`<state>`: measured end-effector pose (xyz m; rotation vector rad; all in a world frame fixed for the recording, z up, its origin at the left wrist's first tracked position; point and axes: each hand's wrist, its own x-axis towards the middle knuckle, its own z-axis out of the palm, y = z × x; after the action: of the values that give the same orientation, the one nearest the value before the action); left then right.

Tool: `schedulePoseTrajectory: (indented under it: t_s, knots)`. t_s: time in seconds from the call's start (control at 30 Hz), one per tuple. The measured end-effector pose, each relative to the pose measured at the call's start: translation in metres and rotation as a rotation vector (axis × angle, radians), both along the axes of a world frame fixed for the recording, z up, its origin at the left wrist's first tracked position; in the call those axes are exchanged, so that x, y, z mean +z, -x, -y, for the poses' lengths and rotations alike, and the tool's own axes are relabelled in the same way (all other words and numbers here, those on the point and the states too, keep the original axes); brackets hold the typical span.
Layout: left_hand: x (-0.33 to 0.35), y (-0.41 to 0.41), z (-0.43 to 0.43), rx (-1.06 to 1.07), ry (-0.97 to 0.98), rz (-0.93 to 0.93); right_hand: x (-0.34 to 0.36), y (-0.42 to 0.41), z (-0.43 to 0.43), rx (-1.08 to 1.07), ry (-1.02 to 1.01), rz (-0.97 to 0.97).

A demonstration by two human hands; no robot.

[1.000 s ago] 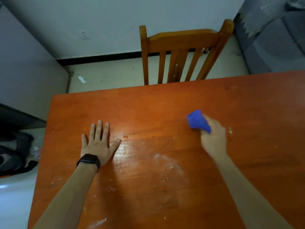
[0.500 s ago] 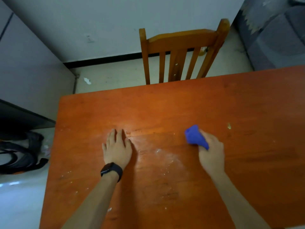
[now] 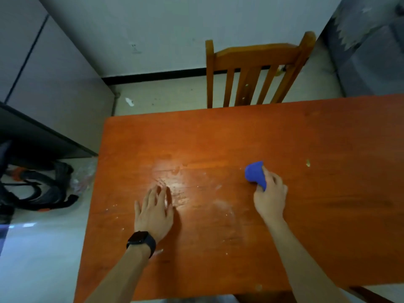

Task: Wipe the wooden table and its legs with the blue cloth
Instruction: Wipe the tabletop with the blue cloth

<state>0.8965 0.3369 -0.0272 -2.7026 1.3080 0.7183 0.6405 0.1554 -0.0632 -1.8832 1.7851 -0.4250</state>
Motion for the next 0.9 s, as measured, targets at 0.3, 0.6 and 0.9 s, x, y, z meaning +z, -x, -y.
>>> schedulePoseTrajectory:
  t_s: [0.3, 0.6, 0.9]
  knots:
    - [0.011, -0.047, -0.040, -0.109, -0.174, -0.029, 0.009, -0.088, -0.085, 0.506, -0.291, 0.240]
    - [0.007, -0.106, -0.016, -0.473, -0.006, 0.051, -0.007, -0.112, -0.041, -0.123, 0.044, -0.097]
    - [-0.006, -0.173, -0.016, -0.710, 0.038, -0.215, 0.024, -0.169, -0.114, -0.048, -0.328, 0.351]
